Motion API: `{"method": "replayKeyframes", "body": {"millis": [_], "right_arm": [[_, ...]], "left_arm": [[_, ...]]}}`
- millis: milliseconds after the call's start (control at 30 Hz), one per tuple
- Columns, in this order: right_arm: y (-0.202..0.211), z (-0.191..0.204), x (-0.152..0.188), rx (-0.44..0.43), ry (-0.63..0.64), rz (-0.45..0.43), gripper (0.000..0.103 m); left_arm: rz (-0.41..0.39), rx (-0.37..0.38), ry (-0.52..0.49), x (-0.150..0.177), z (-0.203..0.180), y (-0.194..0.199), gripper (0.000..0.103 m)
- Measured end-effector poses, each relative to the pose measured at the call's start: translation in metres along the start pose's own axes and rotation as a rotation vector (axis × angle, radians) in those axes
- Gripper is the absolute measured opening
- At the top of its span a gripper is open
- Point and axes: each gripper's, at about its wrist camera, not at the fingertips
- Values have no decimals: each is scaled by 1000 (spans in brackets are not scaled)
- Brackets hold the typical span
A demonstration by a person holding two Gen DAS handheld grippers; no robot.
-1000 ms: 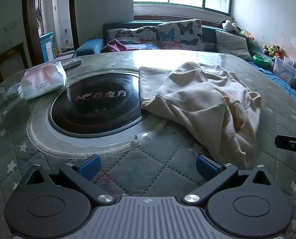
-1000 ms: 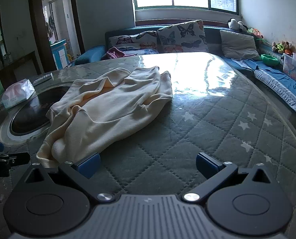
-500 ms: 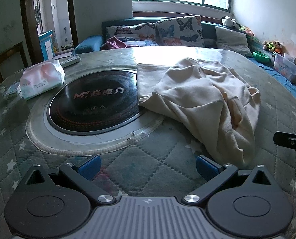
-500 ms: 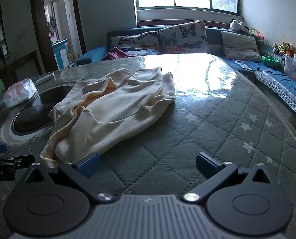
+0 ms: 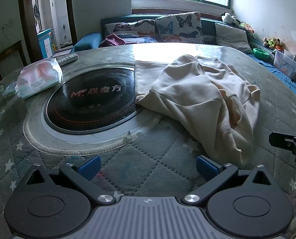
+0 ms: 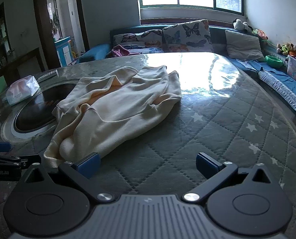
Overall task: Fold clothes
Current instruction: 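Move both grippers toward the crumpled cream sweatshirt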
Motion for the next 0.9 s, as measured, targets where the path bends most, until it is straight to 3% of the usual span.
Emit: {"method": "replayKeyframes", "body": {"millis": [900], "right_arm": [[-5,9,-6,-32,23,11,103]], "left_arm": [[15,5,-11,-10,-2,-7,103]]}}
Point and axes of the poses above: each gripper's, at about its wrist camera, not at the fingertips, and y roughly against the way its jaws point, z to its left, x to its underside, and after that the axes turned 7 degrees about x, right-handed
